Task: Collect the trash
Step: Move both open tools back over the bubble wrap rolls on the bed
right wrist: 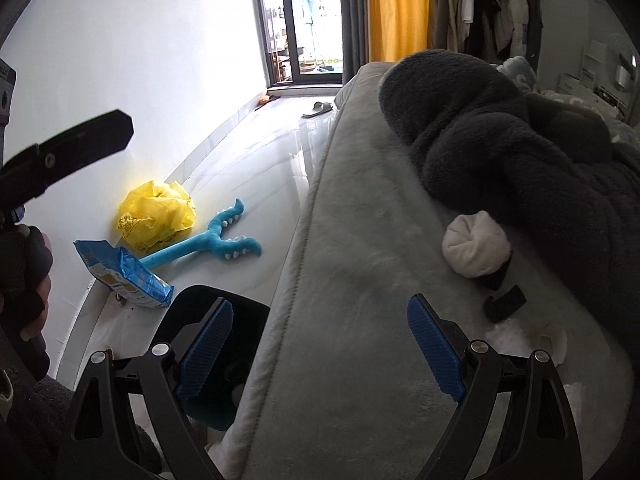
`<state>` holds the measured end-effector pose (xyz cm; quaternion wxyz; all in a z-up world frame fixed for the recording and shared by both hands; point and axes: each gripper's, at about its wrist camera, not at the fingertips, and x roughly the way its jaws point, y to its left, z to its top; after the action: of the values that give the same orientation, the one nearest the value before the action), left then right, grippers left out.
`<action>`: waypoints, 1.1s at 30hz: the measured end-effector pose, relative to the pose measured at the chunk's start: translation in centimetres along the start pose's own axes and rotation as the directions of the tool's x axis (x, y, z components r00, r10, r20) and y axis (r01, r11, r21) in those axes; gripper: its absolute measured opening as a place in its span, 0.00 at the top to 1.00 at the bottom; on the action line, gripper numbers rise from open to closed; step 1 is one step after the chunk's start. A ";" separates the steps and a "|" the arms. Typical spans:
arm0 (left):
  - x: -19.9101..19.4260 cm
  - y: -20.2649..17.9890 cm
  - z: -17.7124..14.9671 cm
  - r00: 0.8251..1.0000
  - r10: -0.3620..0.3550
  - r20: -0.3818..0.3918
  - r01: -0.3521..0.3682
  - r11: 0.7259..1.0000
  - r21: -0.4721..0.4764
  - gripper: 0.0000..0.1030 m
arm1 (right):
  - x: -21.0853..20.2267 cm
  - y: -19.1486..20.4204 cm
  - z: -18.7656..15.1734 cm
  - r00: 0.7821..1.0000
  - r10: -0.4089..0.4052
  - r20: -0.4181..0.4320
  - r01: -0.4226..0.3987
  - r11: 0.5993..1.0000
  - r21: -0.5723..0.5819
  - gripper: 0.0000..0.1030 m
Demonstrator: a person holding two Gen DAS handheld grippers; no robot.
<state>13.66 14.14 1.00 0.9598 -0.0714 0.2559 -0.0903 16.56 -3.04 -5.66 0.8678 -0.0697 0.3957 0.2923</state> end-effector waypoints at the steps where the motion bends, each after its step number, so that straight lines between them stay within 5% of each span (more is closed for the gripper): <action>1: 0.4 -0.5 -0.2 1.000 -0.009 -0.009 0.009 1.000 0.007 0.08 | -0.3 -0.4 -0.1 1.000 -0.004 0.003 0.004 1.000 0.007 0.13; 8: 3.1 -4.2 -1.3 0.993 -0.088 -0.075 0.091 0.995 0.046 0.08 | -1.8 -3.7 -1.3 0.999 -0.050 0.013 0.050 0.998 0.034 0.13; 33: 10.2 -12.1 -2.9 0.963 -0.203 -0.174 0.220 0.972 0.085 0.08 | -3.5 -14.4 -6.7 0.991 -0.125 -0.044 0.129 0.985 0.115 0.13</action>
<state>19.27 -0.01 -4.17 0.9226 -0.0408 0.3201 -0.2113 18.53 -18.85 -9.23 0.8798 -0.0488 0.4230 0.2113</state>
